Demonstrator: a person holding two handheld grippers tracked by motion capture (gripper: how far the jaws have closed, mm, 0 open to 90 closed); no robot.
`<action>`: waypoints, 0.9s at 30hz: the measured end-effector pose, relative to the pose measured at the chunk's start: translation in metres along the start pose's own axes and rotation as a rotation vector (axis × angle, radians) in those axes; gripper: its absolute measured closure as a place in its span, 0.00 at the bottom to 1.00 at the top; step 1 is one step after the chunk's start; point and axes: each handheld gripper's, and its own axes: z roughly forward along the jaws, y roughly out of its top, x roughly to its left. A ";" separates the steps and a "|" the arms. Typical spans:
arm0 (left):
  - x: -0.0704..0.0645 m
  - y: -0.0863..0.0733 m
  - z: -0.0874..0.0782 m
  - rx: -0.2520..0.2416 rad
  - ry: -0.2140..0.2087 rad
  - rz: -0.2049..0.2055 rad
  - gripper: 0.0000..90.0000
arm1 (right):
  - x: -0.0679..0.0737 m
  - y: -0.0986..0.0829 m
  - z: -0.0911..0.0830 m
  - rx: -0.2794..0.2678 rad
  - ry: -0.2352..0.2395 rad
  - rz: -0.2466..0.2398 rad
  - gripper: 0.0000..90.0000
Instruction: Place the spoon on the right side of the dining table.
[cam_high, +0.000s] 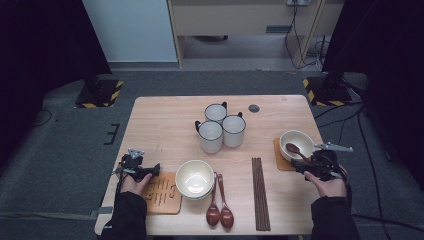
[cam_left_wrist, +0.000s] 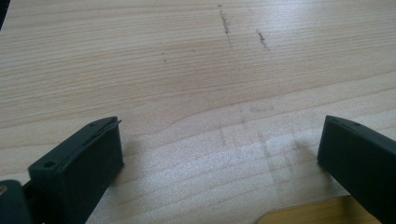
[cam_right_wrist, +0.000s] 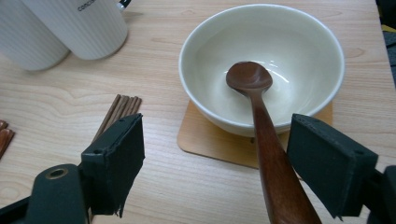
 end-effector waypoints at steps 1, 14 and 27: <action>0.000 0.000 0.000 0.000 0.000 0.000 0.00 | 0.001 0.000 0.000 0.002 0.007 0.005 0.21; 0.000 0.000 0.000 0.000 0.000 0.000 0.00 | 0.010 -0.003 0.002 0.007 0.038 -0.003 0.22; 0.000 0.000 0.000 0.000 0.000 0.000 0.00 | 0.011 0.004 -0.008 -0.066 0.071 -0.003 0.22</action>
